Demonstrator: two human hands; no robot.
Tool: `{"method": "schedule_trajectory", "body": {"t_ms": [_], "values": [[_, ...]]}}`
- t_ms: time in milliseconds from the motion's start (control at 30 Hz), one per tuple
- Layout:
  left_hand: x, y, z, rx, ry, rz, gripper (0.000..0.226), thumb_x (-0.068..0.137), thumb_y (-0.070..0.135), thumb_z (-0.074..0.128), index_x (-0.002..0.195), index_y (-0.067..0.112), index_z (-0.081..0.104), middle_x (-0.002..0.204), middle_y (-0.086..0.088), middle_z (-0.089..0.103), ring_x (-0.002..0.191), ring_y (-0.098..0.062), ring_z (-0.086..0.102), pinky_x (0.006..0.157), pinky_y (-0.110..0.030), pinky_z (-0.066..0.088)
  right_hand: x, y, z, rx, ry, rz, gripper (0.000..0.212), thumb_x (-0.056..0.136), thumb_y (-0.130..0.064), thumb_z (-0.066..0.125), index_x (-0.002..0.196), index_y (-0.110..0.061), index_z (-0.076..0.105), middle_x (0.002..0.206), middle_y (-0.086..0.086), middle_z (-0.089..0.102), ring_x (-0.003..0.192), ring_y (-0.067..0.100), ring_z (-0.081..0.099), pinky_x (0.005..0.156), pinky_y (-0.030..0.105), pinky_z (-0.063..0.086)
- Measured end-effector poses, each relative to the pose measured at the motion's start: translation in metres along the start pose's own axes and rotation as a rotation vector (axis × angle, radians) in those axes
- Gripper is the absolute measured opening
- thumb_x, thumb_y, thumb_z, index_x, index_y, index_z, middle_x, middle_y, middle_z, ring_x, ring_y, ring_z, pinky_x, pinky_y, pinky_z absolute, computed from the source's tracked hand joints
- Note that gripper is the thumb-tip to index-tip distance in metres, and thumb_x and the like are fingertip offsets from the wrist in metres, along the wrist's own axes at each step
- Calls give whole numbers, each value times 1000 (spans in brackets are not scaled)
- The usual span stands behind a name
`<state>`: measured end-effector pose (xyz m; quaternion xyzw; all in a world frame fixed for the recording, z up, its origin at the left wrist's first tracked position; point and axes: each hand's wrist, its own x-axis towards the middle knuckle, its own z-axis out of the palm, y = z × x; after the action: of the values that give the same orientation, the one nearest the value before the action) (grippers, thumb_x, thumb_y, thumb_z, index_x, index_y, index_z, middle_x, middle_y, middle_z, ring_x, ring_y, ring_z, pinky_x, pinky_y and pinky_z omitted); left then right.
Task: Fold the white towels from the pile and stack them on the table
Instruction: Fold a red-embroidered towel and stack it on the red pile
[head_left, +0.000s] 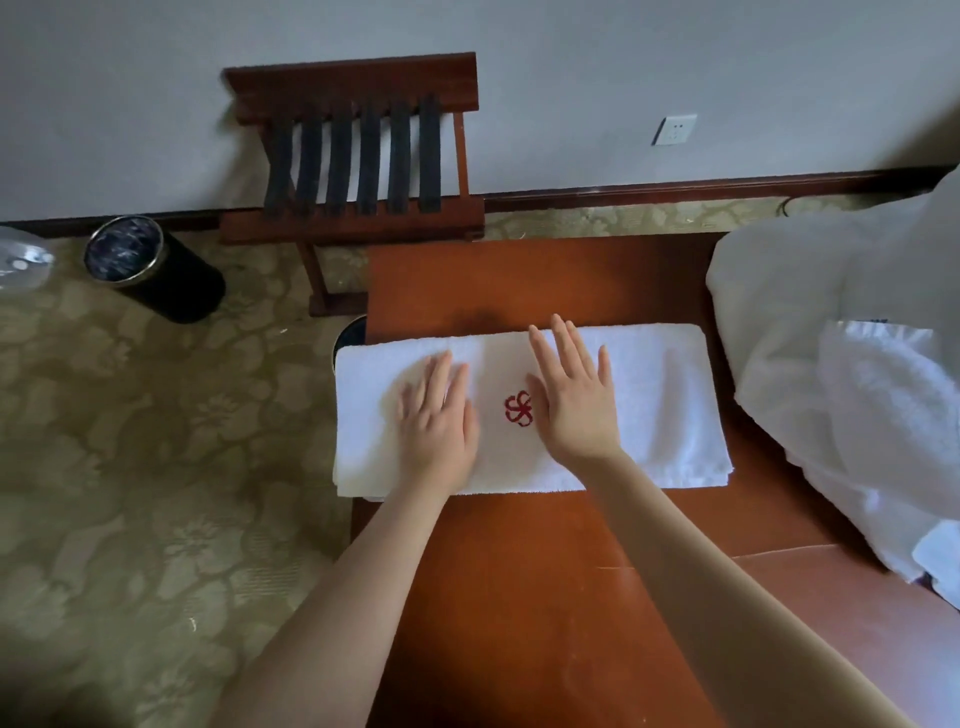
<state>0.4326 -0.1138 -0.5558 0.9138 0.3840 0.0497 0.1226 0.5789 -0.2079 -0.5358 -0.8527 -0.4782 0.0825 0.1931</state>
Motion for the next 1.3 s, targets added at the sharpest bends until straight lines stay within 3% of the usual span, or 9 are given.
{"method": "schedule_trajectory", "body": {"t_ms": [67, 233, 367, 533, 733, 867, 1067, 1167, 1300], "values": [[-1, -10, -3, -18, 21, 49, 50, 97, 32, 32, 139, 10, 48, 151, -10, 36, 142, -27, 29, 111, -53, 29, -1, -11, 14, 6, -86, 5, 50, 102, -30, 35, 150, -20, 28, 159, 9, 19, 147, 26, 13, 116, 52, 6], [-1, -54, -6, 123, -75, 16, 63, 96, 54, 11, 152, 25, 15, 161, 2, 3, 147, -12, -7, 119, -45, 1, -3, -8, 35, -152, -116, 22, 55, 99, -42, 24, 152, -25, 22, 159, 6, 18, 147, 25, 13, 116, 50, 3], [2, -62, -7, 159, -97, -88, 67, 95, 61, 10, 153, 28, 4, 161, -4, -8, 147, -23, -14, 117, -50, -3, -2, -10, 34, -162, -114, 30, 58, 97, -45, 18, 151, -26, 24, 158, 6, 21, 146, 26, 16, 116, 51, 7], [7, -52, -15, 205, -238, -202, 69, 91, 62, 5, 150, 31, -13, 156, -11, -26, 142, -36, -25, 111, -57, -12, 0, -10, 35, -195, -175, 42, 59, 98, -48, 12, 153, -28, 15, 161, 3, 11, 148, 23, 7, 116, 48, -1], [4, -2, -20, 130, -333, 75, 64, 97, 56, 19, 152, 33, -3, 159, 5, -19, 144, -23, -22, 117, -55, -4, -7, 20, 10, -151, -191, 2, 57, 100, -39, 38, 152, -21, 22, 160, 7, 13, 148, 26, 11, 117, 48, 7], [1, 6, -6, 191, -439, 3, 71, 88, 70, 0, 144, 35, -27, 148, 5, -42, 134, -25, -41, 110, -54, -20, -19, 82, -16, -240, -184, 184, 63, 98, -54, 23, 154, -28, 8, 162, 0, 1, 149, 17, -2, 118, 45, -1], [5, 6, -2, 218, -491, -17, 77, 77, 76, -13, 138, 36, -37, 140, 7, -52, 128, -23, -49, 102, -53, -28, -22, 111, -24, -262, -169, 262, 70, 93, -64, 9, 153, -29, 3, 161, -7, -6, 147, 11, -11, 118, 48, 2], [6, 7, -5, 233, -498, -20, 74, 82, 75, -7, 138, 37, -36, 141, 6, -50, 129, -23, -47, 102, -52, -28, -21, 107, -27, -248, -188, 257, 66, 97, -58, 16, 154, -26, 4, 161, -4, -7, 147, 13, -12, 118, 49, 2], [-5, 13, -13, 136, -431, -12, 68, 95, 63, 14, 148, 34, -18, 153, 4, -33, 139, -23, -34, 109, -49, -19, -30, 95, -40, -231, -97, 329, 60, 97, -44, 39, 150, -21, 21, 160, 9, 9, 146, 25, 7, 115, 47, 17]]}}
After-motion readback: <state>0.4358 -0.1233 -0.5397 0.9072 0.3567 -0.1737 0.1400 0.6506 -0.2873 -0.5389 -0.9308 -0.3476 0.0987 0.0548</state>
